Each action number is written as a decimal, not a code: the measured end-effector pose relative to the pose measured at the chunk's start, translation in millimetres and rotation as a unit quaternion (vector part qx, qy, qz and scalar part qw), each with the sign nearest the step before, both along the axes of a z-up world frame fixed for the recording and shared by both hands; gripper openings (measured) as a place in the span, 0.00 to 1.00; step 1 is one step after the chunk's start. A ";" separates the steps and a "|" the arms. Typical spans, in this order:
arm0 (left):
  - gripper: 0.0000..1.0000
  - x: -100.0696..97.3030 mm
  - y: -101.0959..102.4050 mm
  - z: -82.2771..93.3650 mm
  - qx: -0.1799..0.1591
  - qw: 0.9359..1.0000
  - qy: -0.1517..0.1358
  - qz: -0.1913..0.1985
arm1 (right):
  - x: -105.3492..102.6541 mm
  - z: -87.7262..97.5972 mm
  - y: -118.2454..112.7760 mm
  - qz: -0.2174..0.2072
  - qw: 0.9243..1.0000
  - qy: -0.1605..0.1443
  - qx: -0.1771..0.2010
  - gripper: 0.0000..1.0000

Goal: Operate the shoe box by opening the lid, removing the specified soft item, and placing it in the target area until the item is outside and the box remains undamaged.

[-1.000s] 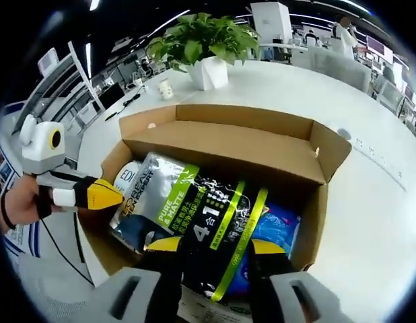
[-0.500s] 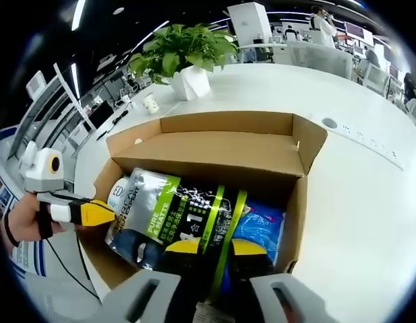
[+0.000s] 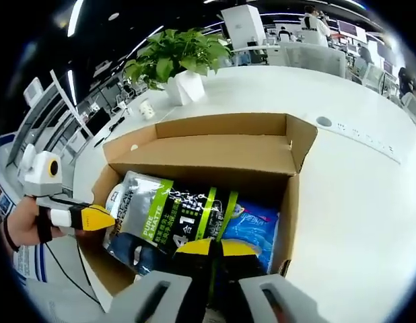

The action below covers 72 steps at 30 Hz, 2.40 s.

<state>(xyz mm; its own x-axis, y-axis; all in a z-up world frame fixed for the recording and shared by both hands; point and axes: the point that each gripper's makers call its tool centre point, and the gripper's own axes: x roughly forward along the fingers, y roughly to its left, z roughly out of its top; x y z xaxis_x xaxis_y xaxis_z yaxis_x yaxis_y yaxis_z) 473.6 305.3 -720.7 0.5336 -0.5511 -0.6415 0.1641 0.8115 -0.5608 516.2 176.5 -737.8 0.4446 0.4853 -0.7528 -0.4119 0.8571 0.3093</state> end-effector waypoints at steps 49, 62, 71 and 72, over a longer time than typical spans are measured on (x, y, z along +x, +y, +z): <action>0.00 9.7 -70.9 89.0 -0.003 0.993 -0.092 -0.068 | -16.7 87.4 -75.3 -0.076 0.993 -0.079 0.039 0.00; 0.00 -11.7 -152.0 88.4 -0.006 0.986 -0.094 -0.136 | -52.5 81.8 -156.4 -0.128 0.989 -0.074 0.023 0.00; 0.00 -26.2 -195.8 77.7 -0.002 0.981 -0.087 -0.172 | -72.0 74.8 -200.9 -0.154 0.986 -0.067 0.015 0.00; 0.00 -27.4 -199.1 76.7 -0.002 0.981 -0.086 -0.175 | -73.5 73.4 -203.8 -0.155 0.986 -0.066 0.014 0.00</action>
